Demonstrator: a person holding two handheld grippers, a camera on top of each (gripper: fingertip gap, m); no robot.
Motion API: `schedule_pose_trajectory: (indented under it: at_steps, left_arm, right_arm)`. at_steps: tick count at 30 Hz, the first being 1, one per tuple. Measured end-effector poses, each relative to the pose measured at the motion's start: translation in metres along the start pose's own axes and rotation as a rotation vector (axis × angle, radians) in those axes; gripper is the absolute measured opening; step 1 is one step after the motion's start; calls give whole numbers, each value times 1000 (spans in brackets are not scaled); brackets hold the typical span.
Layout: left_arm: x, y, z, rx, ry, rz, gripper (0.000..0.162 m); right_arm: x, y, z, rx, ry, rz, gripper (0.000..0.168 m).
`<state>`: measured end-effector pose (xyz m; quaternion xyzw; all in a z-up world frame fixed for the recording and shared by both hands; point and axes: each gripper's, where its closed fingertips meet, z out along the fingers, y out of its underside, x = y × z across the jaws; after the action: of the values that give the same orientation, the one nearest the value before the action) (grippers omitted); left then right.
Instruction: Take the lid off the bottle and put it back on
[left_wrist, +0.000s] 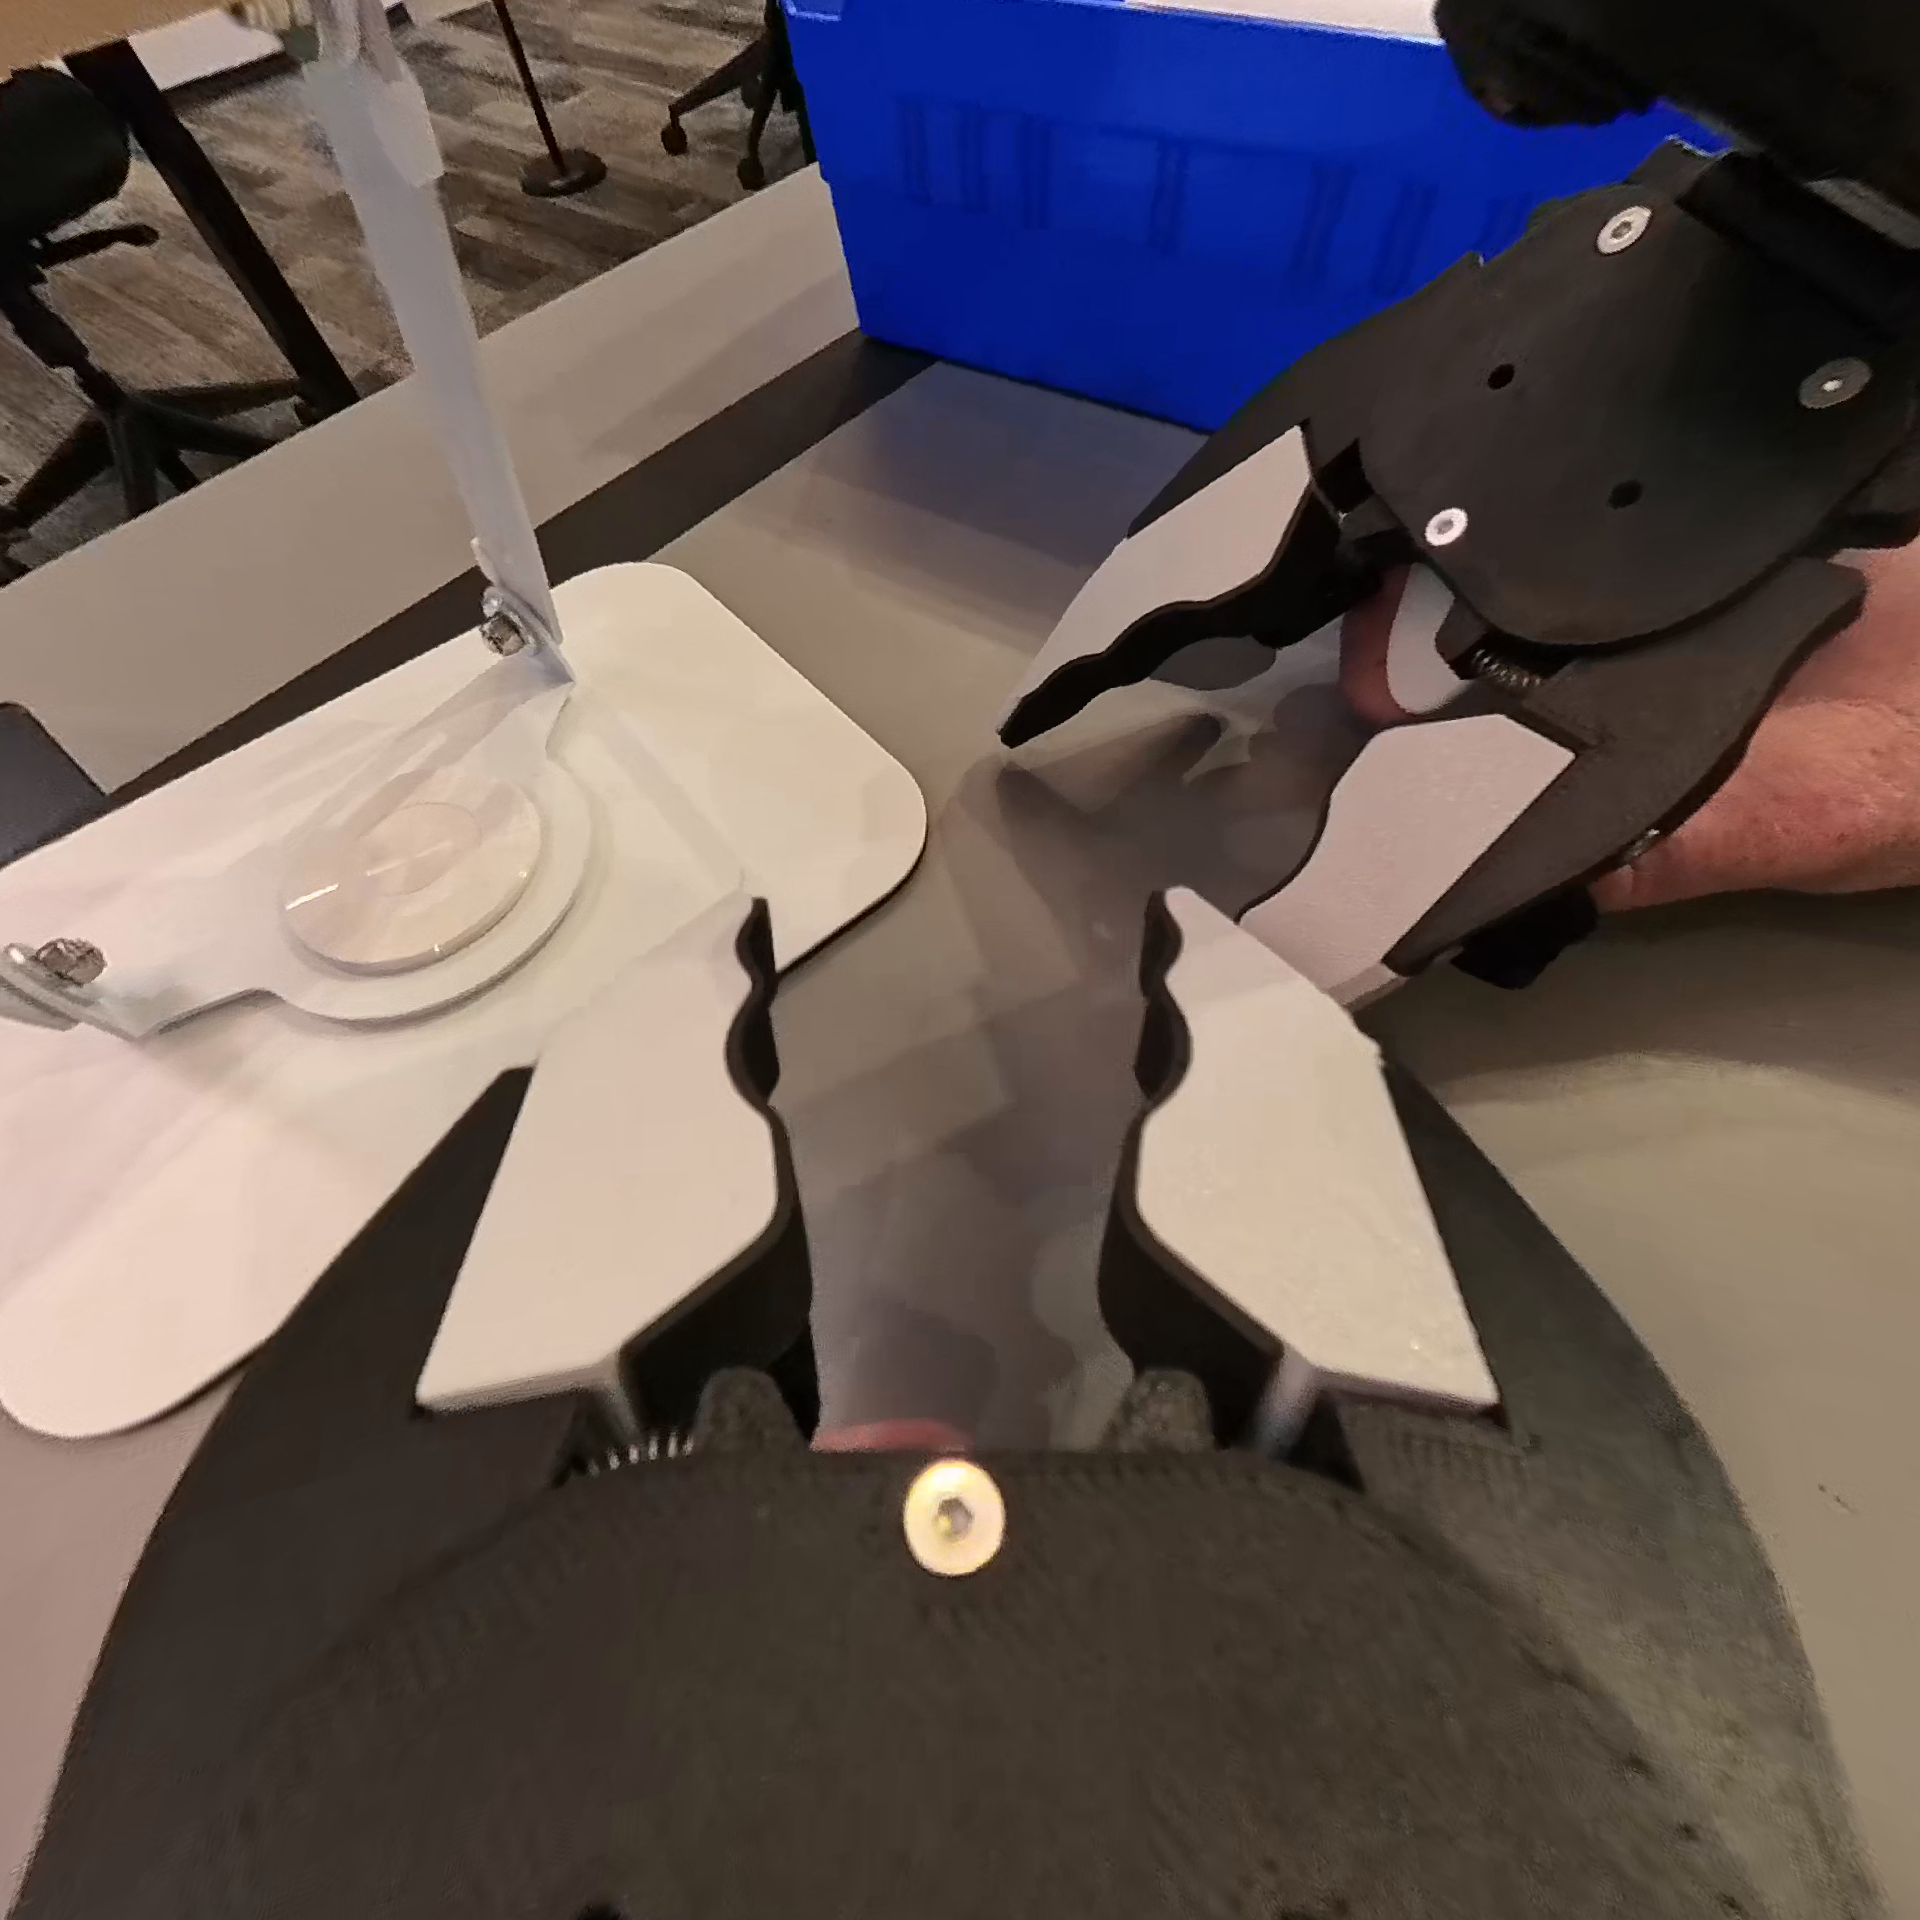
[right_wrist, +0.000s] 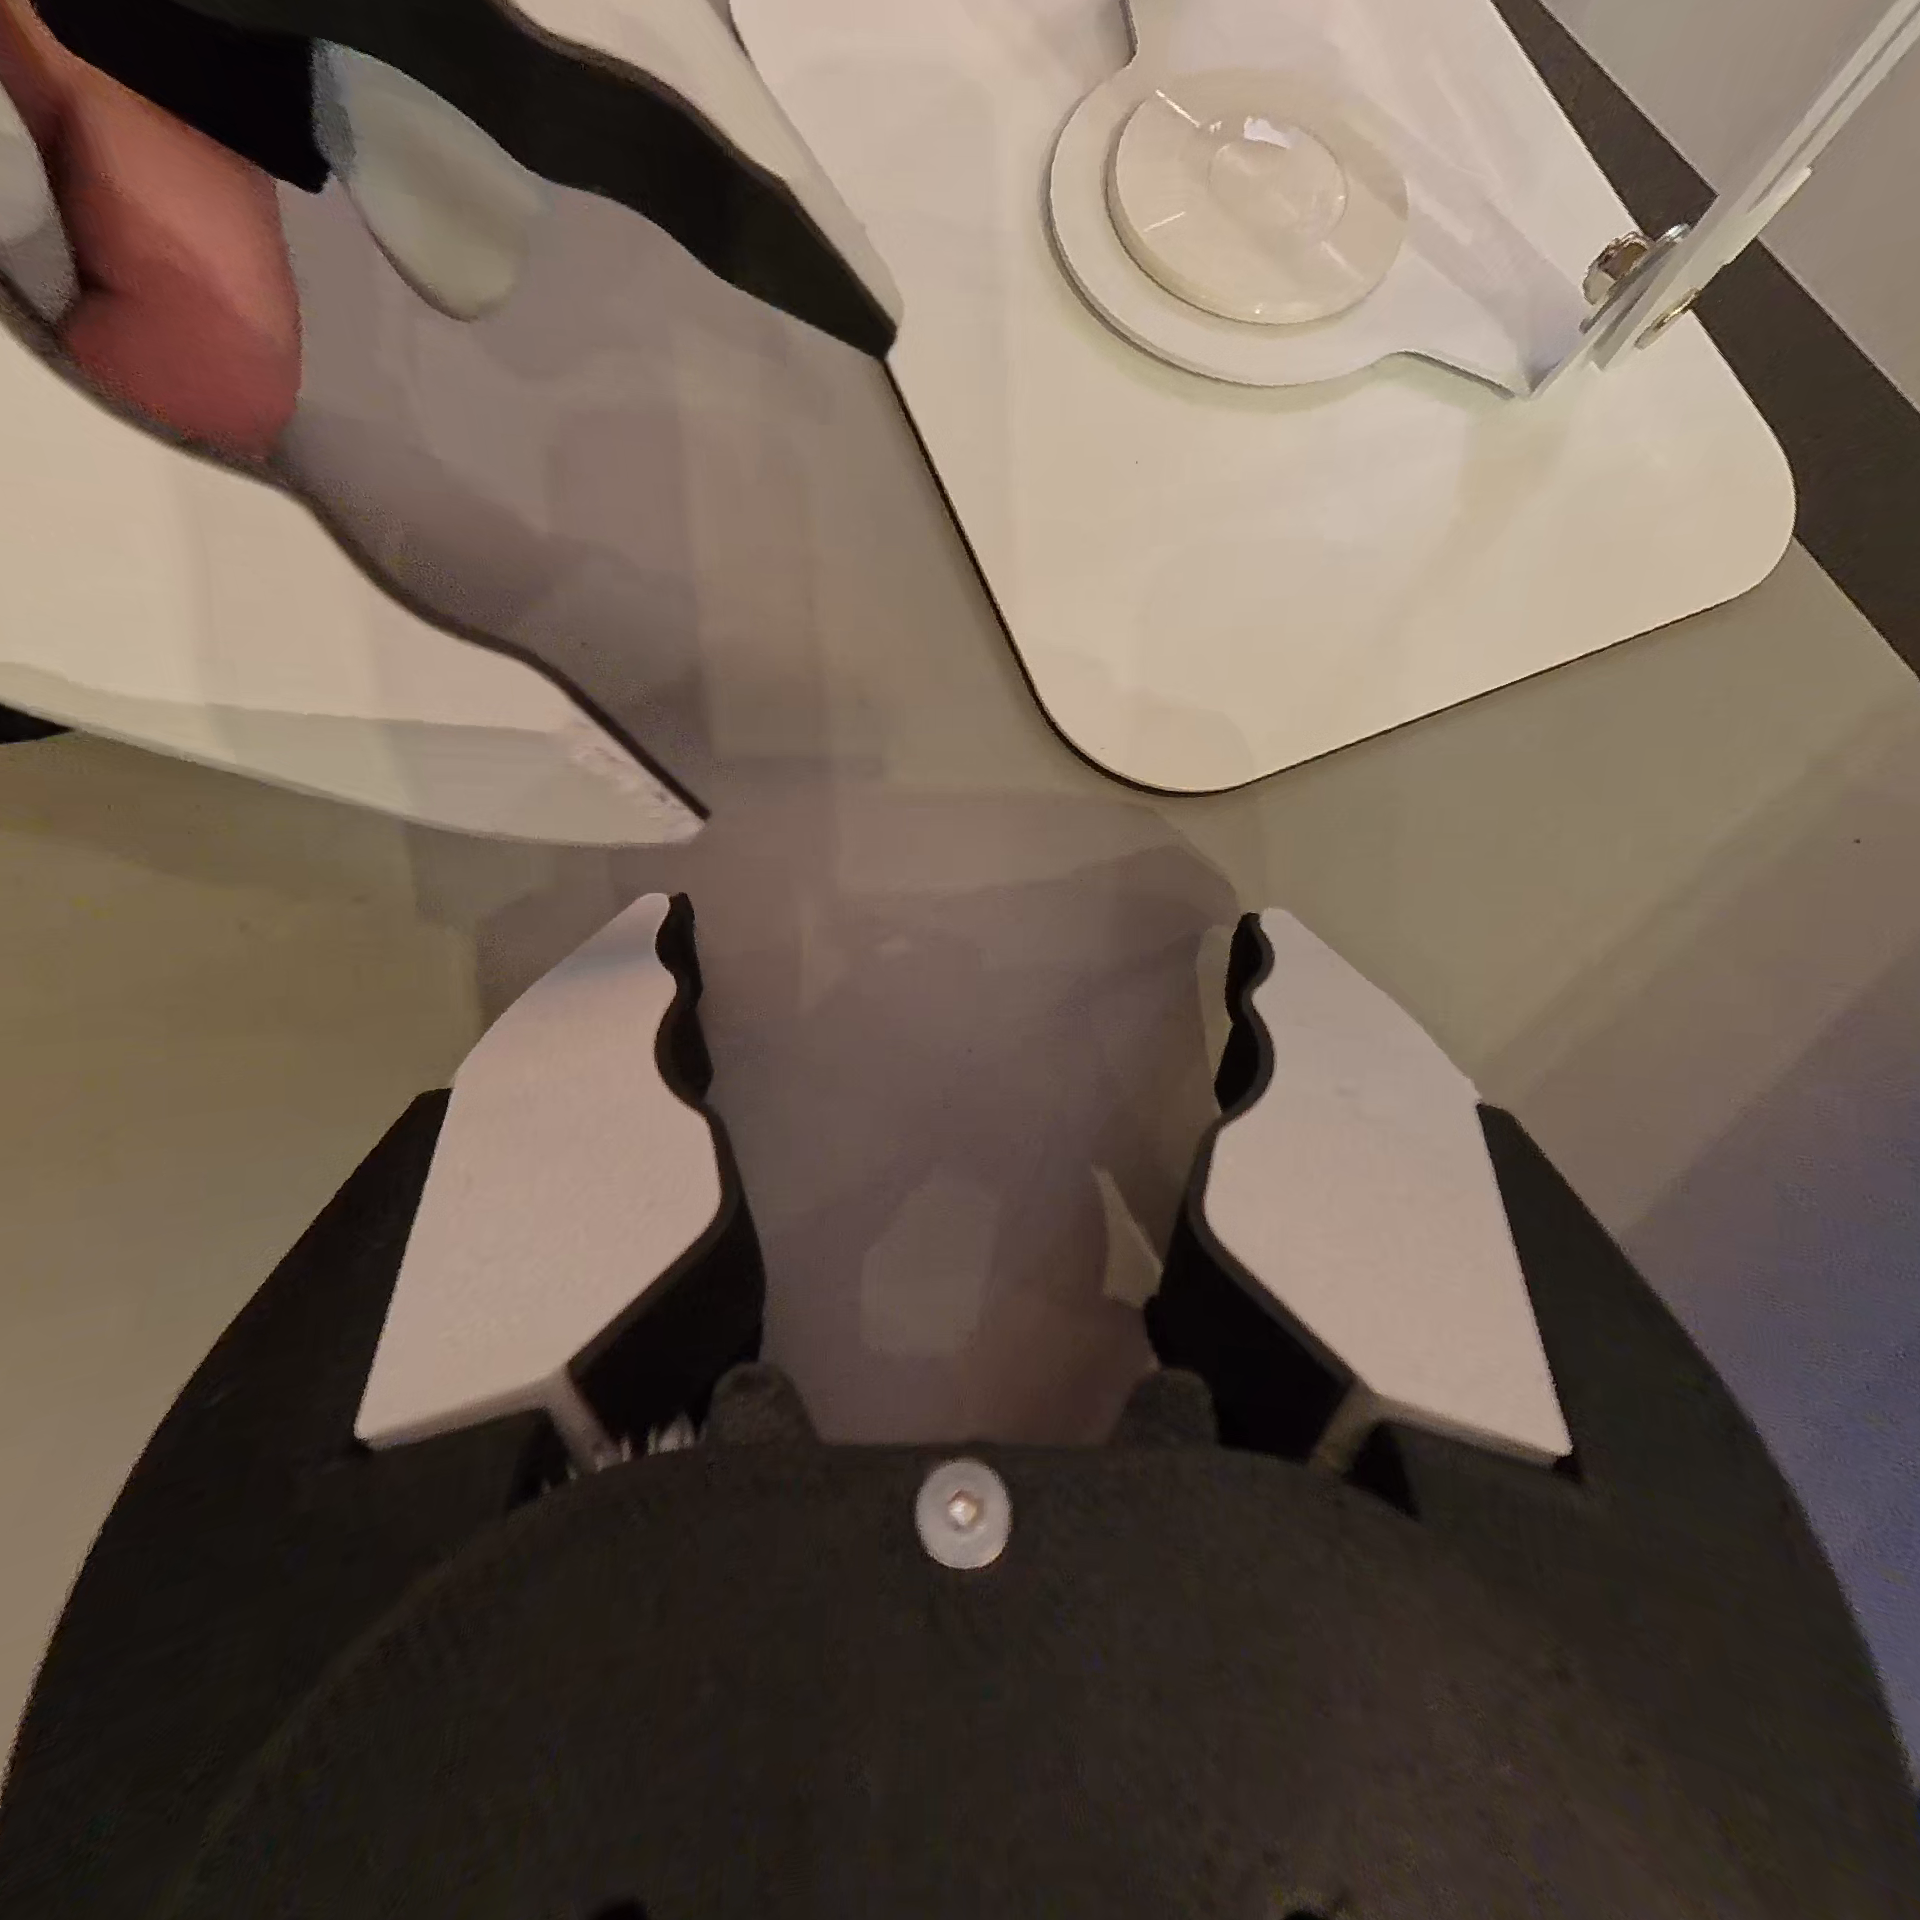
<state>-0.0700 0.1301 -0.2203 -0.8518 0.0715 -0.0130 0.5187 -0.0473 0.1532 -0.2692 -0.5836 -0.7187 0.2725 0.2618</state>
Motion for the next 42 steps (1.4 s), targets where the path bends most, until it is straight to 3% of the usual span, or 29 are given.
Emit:
schedule_pose_trajectory:
  at_steps: [5, 8, 12, 15, 18, 23, 27, 31, 34, 38, 40, 42]
  left_arm:
    - [2, 6, -11, -2, -31, -21, 69]
    - [15, 4, -19, 35, 59, -148, 72]
    - [9, -8, -60, 167, 11, -178, 68]
    - [-24, -19, -113, 211, -192, -86, 68]
    - [-73, -26, -169, 206, -363, -73, 82]
    - [-180, 4, -263, 160, -670, -160, 97]
    - [-245, 64, -307, 51, -770, -302, 104]
    - [-287, 118, -330, -40, -814, -442, 112]
    - [-304, 137, -337, -70, -830, -474, 100]
    - [-313, 161, -321, -159, -760, -521, 83]
    - [-314, 164, -312, -171, -724, -511, 69]
    - [-318, 165, -313, -170, -727, -498, 44]
  right_arm:
    - [0, 0, 0, 0, 0, 0, 97]
    - [0, -1, -1, 6, 14, -11, 99]
    - [-2, -21, -20, 127, 43, -3, 97]
    - [-9, -45, -53, 231, 49, -10, 92]
    - [-26, -60, -96, 288, 14, -41, 91]
    - [5, -67, -211, 453, 307, -52, 83]
    - [81, -19, -289, 471, 585, 91, 84]
    - [164, 68, -325, 399, 725, 364, 97]
    - [200, 124, -313, 353, 673, 555, 106]
    - [216, 170, -281, 229, 613, 668, 104]
    - [216, 171, -269, 242, 567, 661, 86]
    - [217, 175, -258, 226, 519, 677, 71]
